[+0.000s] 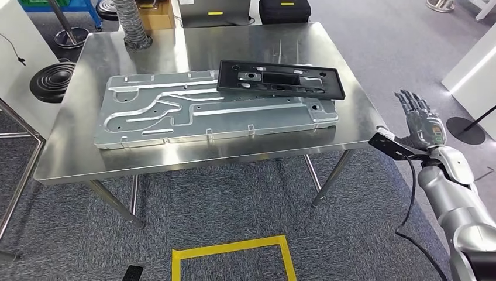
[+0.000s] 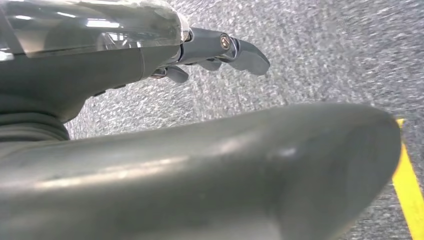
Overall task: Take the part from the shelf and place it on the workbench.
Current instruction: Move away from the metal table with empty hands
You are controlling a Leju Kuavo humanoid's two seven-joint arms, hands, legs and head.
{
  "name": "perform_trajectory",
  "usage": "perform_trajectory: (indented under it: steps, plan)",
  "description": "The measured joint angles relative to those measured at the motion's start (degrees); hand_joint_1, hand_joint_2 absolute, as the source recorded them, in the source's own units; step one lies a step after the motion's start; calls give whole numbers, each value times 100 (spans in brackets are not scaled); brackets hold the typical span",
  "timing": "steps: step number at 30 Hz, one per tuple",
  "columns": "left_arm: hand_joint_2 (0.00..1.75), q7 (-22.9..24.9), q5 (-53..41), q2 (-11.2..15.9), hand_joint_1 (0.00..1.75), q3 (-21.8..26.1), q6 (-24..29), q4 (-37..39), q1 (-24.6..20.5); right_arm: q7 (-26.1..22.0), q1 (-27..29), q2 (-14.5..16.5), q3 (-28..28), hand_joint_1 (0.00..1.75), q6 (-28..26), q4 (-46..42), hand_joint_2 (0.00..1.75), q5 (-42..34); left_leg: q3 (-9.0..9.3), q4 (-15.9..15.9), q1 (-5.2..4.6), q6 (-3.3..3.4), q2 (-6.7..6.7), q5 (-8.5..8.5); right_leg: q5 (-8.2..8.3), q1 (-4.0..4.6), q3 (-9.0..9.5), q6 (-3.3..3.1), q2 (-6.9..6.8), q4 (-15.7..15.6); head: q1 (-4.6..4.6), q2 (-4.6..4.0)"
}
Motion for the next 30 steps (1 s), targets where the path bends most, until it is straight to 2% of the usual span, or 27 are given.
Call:
perform_trajectory:
  steps: [1,2,3,4,5,6,8,9,10,12,13,14,15,17,18,19,20,22,23,24,25,28,29,30]
  plan:
    - [0,-3,4,1,0,8,3,0,7,-11,60,0,-63,0,-24,40,0,-48,-70,-3,-5,17,-1,53,-262,-2,-112,22,2,366,1,0]
    - [0,-5,7,2,0,16,5,0,16,-22,136,5,-134,0,-49,79,0,-96,-140,-1,-11,23,-2,105,-457,-5,-205,35,3,728,1,0]
    - [0,-7,7,5,0,25,8,0,26,-35,230,15,-210,0,-74,121,0,-145,-208,0,-17,25,-5,153,-541,-7,-238,39,3,983,1,0]
    - [0,-8,7,8,0,33,9,0,35,-50,327,26,-281,0,-94,158,0,-189,-268,1,-22,23,-10,198,-502,-7,-176,31,3,1038,1,-1]
    - [0,-8,7,10,0,42,10,0,42,-62,422,38,-348,0,-111,194,0,-232,-324,2,-30,18,-14,241,-384,-6,-13,12,3,886,1,-1]
    - [0,-8,6,11,0,50,11,0,46,-73,511,48,-417,0,-130,225,0,-277,-371,2,-38,8,-17,283,-247,2,249,-22,3,547,1,-1]
    - [0,-7,6,9,0,60,11,0,49,-80,671,62,-568,0,-178,274,0,-357,-431,-6,-52,-30,-17,360,-170,43,799,-107,-11,-267,0,0]
    - [0,-6,6,9,0,63,11,0,50,-80,756,72,-657,0,-215,301,0,-394,-440,-16,-50,-61,-15,399,-180,71,963,-145,-18,-534,0,0]
    - [0,-5,7,9,0,66,11,0,53,-78,834,84,-748,0,-249,332,0,-422,-443,-29,-43,-98,-13,435,-204,98,1023,-173,-24,-658,-1,0]
    - [0,-9,13,11,0,72,12,0,66,-60,981,122,-919,0,-293,399,0,-452,-442,-54,-28,-175,-6,491,-119,107,1003,-235,-27,-710,-1,0]
    - [0,-14,18,14,0,74,15,0,74,-39,1037,148,-995,0,-298,430,0,-457,-464,-24,-27,-209,-3,448,-65,96,989,-272,-30,-748,-1,0]
    - [0,-20,23,17,0,76,20,0,80,-10,1091,180,-1068,0,-299,458,0,-465,-510,89,-29,-235,-2,320,-6,82,967,-309,-34,-787,-1,0]
    - [0,-29,28,22,0,78,25,0,82,21,1149,216,-1142,0,-298,489,0,-476,-593,324,-31,-256,-1,105,52,68,935,-335,-38,-818,-1,0]
    - [0,-46,29,33,0,80,33,0,87,71,1284,277,-1281,0,-290,562,0,-506,-807,1045,-30,-289,-3,-397,133,83,830,-360,-45,-820,-1,-1]
    - [0,-56,29,37,0,81,36,0,90,83,1366,305,-1349,0,-282,600,0,-524,-869,1354,-30,-304,-3,-534,169,87,774,-361,-46,-813,-1,-1]
    - [0,-66,29,40,0,81,38,0,94,89,1447,329,-1414,0,-270,636,0,-546,-848,1496,-30,-313,-2,-554,202,90,719,-357,-47,-802,-1,0]
    - [0,-78,30,45,0,82,43,0,96,89,1526,354,-1480,0,-244,670,0,-578,-723,1424,-30,-316,-1,-470,229,90,666,-348,-46,-787,-1,1]
    - [0,-92,36,60,0,83,57,-1,94,75,1690,410,-1623,0,-179,728,0,-664,-198,723,-32,-288,-5,-239,260,89,584,-324,-45,-736,-1,1]
    - [0,-92,39,70,0,83,68,-1,92,73,1772,447,-1701,0,-130,756,0,-707,68,336,-40,-258,-8,-188,270,97,552,-308,-45,-704,-1,0]
    - [0,-87,43,76,0,84,81,-2,95,81,1850,496,-1779,0,-86,788,0,-740,254,46,-49,-227,-10,-178,283,105,531,-286,-44,-677,-1,0]
    - [0,-80,45,82,0,84,93,-2,101,95,1922,551,-1852,0,-43,820,0,-762,341,-105,-56,-194,-11,-202,298,113,516,-261,-42,-659,-1,0]
    - [0,-56,70,84,0,88,120,-2,123,157,2110,727,-2013,0,87,923,0,-809,333,-192,-44,-87,2,-148,310,110,485,-169,-27,-621,-1,0]
    - [0,-52,84,87,0,91,132,-2,127,186,2164,791,-2058,0,134,958,0,-832,325,-220,-33,-46,8,-110,228,100,439,-137,-18,-522,-1,0]
    - [0,-50,95,90,0,93,142,-2,133,224,2214,863,-2107,0,182,996,0,-858,312,-245,-20,-12,15,-72,72,84,342,-101,-8,-301,-1,0]
